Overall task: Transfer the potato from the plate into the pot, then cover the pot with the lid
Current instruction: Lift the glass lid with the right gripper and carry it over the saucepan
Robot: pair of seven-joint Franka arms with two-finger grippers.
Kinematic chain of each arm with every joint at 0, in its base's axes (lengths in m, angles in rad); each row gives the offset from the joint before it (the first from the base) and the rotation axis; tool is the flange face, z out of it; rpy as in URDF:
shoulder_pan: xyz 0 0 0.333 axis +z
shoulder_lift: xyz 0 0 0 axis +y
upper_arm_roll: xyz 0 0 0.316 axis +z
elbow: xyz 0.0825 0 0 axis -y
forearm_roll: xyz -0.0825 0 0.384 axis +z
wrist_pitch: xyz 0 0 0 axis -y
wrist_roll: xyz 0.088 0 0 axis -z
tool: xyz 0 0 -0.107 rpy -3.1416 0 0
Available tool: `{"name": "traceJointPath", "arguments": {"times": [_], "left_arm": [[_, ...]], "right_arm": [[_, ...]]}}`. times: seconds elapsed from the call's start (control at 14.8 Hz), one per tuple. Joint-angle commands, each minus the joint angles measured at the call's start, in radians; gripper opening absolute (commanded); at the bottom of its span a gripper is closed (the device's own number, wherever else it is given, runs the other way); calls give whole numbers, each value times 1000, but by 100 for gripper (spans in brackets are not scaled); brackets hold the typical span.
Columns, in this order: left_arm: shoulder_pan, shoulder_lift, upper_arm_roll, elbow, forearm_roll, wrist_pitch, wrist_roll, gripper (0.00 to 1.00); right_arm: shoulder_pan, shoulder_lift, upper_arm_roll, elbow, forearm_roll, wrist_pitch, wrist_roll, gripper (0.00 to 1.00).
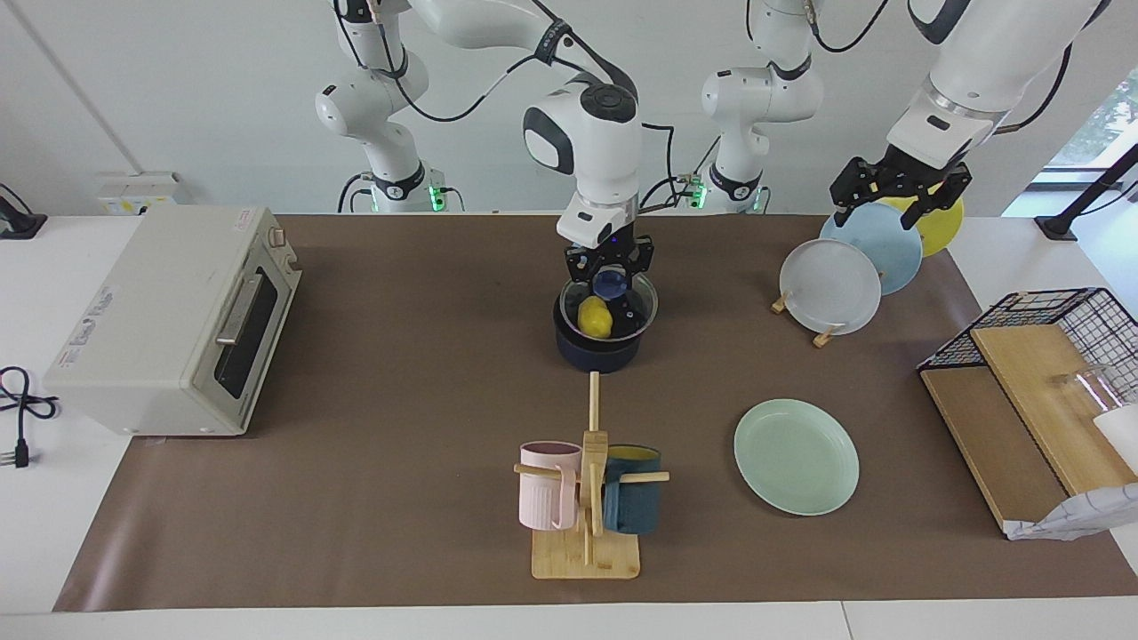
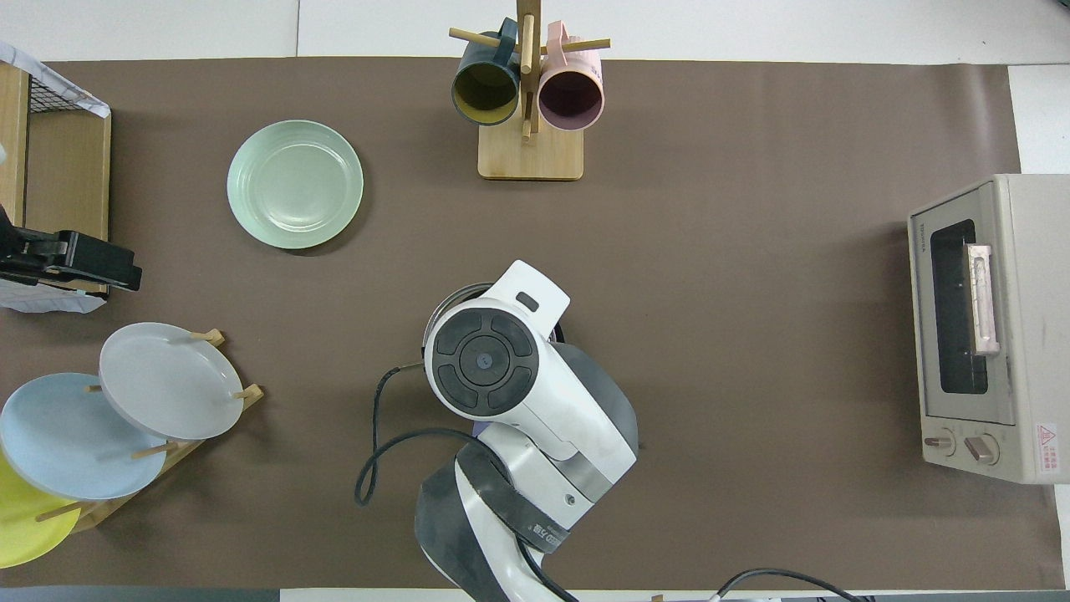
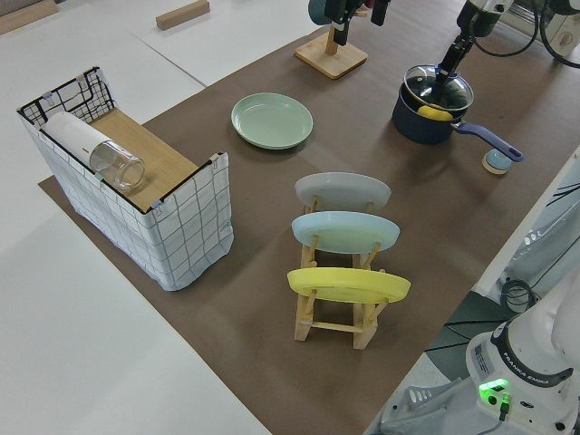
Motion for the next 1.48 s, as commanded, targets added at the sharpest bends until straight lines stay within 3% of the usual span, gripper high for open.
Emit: {"name": "traceJointPath", "arguments": {"times": [0.0, 1.08, 1.21, 1.28, 1.35, 1.41], "left_arm": [[17, -14, -15, -18, 4, 10, -2, 100], [17, -16, -10, -18, 4, -2, -6, 100], [17, -16, -10, -18, 6, -2, -6, 100], [19, -16, -10, -18, 6, -2, -6, 100], [17, -16, -10, -18, 6, -2, -6, 100], [17, -16, -10, -18, 4, -2, -6, 100]], "right_arm": [[7, 24, -2, 20, -38, 10, 11, 38], [0, 42, -2, 7, -54, -24, -10, 43], [0, 42, -2, 4, -54, -19, -10, 51], [-2, 42, -2, -1, -54, -15, -10, 61], [-2, 42, -2, -1, -54, -18, -10, 73], [-7, 42, -2, 2, -54, -22, -10, 94]]}}
